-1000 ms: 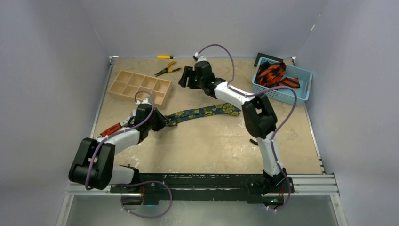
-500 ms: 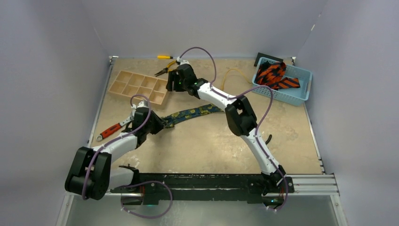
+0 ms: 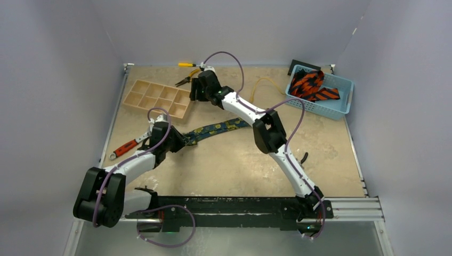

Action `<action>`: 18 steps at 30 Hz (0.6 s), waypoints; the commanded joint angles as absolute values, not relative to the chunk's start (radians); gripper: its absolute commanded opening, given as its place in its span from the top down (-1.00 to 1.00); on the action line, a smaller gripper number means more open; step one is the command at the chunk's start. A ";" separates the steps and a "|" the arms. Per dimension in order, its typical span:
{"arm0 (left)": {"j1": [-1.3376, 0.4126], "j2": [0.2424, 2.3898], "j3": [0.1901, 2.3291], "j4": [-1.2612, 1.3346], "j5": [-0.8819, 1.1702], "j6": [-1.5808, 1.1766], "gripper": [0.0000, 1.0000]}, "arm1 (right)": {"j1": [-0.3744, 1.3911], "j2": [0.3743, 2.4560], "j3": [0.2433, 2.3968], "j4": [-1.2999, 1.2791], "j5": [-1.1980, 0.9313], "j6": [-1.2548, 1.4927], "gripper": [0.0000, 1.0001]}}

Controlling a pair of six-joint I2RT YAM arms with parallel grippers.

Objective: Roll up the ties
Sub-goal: Move the storage box to the center of the board.

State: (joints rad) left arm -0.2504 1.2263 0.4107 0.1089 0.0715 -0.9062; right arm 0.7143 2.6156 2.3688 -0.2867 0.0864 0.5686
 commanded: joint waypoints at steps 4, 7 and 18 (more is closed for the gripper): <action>-0.253 1.203 0.430 0.108 0.078 -0.899 1.00 | 0.717 2.647 2.457 -0.321 0.080 0.583 -0.24; -0.253 1.200 0.431 0.106 0.080 -0.895 1.00 | 0.719 2.652 2.456 -0.325 0.081 0.581 -0.23; -0.253 1.204 0.438 0.102 0.087 -0.886 1.00 | 0.710 2.612 2.377 -0.361 0.113 0.563 0.23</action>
State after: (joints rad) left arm -0.2504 1.2209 0.4110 0.0959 0.0757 -0.9016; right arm 0.7185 2.6511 2.4134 -0.3004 0.0799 0.5865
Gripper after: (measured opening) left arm 0.107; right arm 0.428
